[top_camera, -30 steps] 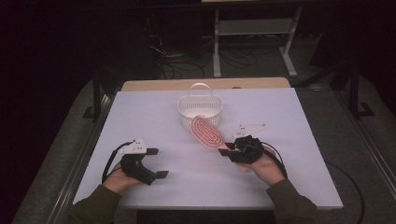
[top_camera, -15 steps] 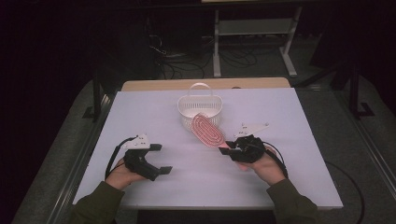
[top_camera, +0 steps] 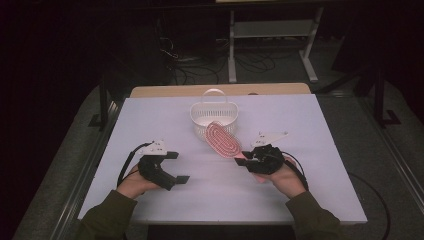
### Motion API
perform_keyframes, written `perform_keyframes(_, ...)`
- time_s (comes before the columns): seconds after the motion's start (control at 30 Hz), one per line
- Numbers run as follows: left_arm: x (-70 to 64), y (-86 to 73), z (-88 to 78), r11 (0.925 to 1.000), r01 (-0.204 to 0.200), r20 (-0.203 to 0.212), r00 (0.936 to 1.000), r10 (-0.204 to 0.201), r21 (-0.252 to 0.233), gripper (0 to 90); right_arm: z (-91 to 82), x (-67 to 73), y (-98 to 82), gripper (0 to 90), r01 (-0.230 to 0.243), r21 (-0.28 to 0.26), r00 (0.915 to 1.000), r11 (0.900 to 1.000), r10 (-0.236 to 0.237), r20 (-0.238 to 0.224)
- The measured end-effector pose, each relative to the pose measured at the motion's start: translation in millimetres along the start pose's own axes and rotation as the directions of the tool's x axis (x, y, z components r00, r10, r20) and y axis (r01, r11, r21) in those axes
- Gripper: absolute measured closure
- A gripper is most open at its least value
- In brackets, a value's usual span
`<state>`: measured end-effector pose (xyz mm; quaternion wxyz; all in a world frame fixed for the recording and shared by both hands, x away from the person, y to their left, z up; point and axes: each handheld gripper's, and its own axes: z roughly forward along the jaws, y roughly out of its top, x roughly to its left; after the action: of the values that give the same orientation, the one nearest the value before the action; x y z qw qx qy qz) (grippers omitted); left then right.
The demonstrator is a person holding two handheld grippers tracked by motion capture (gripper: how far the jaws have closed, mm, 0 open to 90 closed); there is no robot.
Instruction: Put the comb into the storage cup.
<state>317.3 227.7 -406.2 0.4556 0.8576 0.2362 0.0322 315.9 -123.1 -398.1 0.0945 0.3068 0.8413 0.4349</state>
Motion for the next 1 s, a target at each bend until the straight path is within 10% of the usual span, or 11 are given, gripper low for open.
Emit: perform_keyframes(1.0, 4.5, 35.6, 19.3, 0.9989, -0.006, 0.014, 0.9999, 0.007, -0.046, 0.0, -3.9, -4.4, 0.7, 68.5, -0.009, -0.02, 0.9997, 1.0, 0.009, 0.021)
